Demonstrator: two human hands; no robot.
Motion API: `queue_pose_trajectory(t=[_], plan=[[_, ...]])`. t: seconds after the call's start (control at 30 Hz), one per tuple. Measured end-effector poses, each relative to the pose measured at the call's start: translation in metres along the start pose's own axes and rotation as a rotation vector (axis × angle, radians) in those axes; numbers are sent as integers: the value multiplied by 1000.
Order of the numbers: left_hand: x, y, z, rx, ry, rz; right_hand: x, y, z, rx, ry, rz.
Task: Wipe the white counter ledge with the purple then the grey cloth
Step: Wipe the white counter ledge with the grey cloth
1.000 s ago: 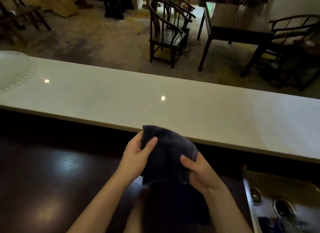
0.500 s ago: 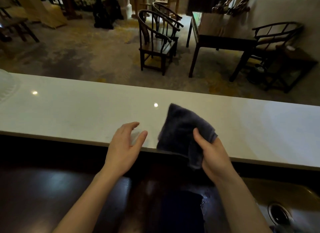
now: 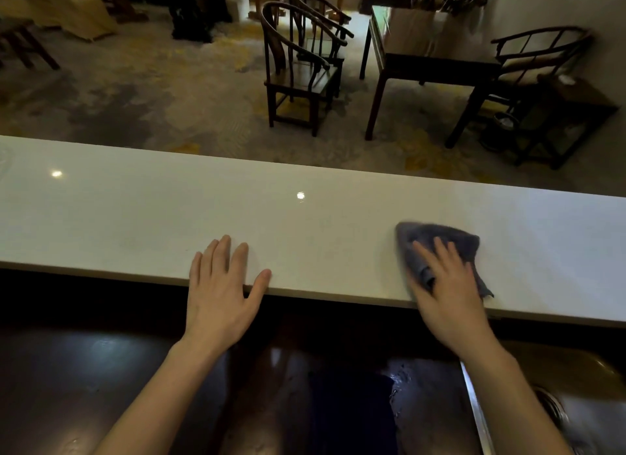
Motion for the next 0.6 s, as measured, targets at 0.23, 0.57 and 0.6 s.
queue_pose_trajectory(t=[0.23, 0.57, 0.6], plan=[[2, 2, -3, -9, 0, 6, 0, -47, -64, -142, 162, -22], [2, 6, -6, 5, -16, -18, 0, -85, -150, -73, 500, -129], [2, 7, -6, 1, -18, -23, 0, -85, -149, -85, 524, -133]])
Point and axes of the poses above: each hand's wrist, its own x-axis towards the middle knuckle, its own y-axis out of the back of the hand, z = x × y, the point moved 1 cm from there along x, towards the middle knuckle
